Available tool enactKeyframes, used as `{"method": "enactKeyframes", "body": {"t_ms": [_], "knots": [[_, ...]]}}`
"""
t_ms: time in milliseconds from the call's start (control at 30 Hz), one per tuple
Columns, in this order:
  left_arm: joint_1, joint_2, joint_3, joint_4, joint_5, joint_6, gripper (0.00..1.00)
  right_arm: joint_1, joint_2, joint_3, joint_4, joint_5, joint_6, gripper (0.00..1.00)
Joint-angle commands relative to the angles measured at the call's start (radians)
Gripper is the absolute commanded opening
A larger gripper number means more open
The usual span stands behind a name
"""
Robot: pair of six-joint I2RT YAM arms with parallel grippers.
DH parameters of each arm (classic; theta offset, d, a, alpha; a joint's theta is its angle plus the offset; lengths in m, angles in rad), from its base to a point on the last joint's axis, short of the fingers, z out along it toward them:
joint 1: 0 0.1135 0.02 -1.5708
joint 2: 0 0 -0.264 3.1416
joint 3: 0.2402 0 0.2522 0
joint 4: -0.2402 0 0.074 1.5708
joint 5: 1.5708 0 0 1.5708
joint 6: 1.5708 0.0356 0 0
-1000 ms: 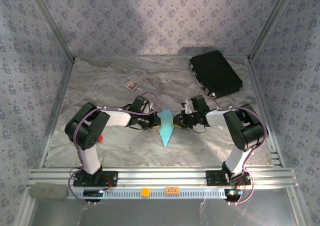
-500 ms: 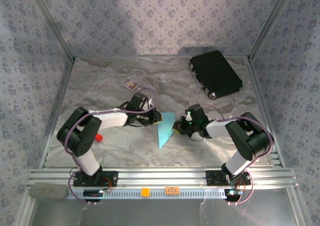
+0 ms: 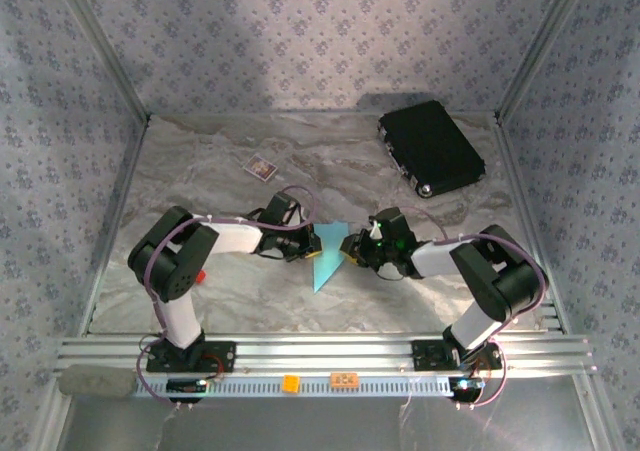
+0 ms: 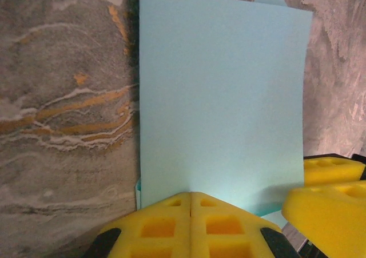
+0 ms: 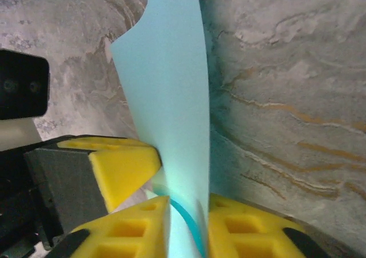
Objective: Fold a paper plane with a square sheet of paper (pick it up from the middle)
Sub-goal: Fold the wing for the fifth time at the center of the table.
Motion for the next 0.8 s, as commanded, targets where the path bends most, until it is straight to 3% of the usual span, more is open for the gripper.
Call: {"method": "enactKeyframes", "body": {"t_ms": [0,467,767], "knots": [[-0.003,0.029,-0.01,-0.026,-0.003,0.024,0.0,-0.016,0.023,0.04,0.005,-0.062,-0.069,0.31],[0.0,0.031,-0.013,-0.014,0.002,0.032,0.0,-0.059,0.083,0.117,-0.076,-0.15,-0.181,0.34],[0.004,-0.037,-0.01,0.02,-0.02,0.036,0.03,-0.074,0.078,0.12,-0.128,-0.136,-0.197,0.09]]}}
